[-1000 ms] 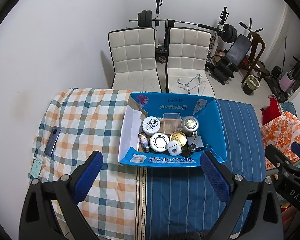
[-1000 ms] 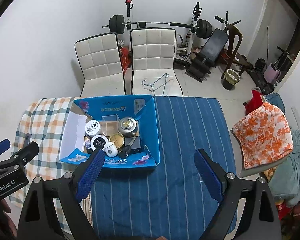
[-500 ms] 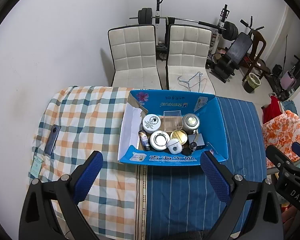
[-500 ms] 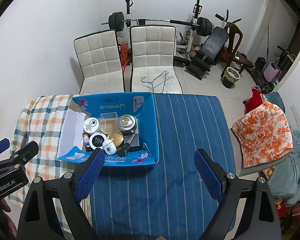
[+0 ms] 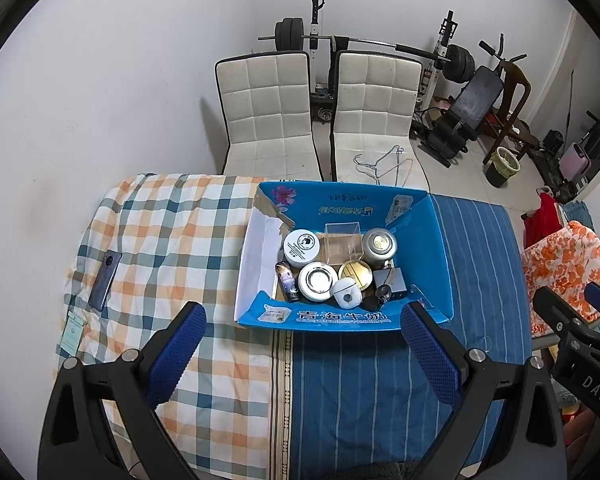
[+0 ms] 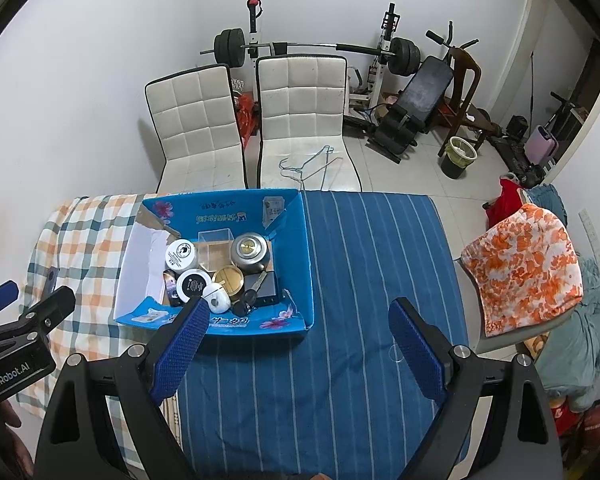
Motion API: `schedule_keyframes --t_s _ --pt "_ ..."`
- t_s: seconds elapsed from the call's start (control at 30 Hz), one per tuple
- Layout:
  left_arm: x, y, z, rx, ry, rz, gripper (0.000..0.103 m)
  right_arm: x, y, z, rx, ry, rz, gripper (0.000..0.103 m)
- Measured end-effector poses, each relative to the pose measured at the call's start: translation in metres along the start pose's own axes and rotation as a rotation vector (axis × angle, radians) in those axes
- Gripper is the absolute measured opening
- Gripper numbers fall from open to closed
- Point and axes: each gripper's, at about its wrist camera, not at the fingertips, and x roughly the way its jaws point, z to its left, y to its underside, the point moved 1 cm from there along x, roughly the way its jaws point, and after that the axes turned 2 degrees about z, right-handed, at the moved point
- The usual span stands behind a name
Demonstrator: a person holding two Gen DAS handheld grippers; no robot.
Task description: Organize rigid objects
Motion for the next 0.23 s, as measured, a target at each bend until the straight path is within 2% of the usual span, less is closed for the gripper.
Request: schedule_keyframes --t_s 0.23 --pt "-0.0032 0.0006 -0.0004 -0.003 0.0 -0.006 0.1 0.0001 -0.0004 0.0004 0.002 -0.002 0.0 0.093"
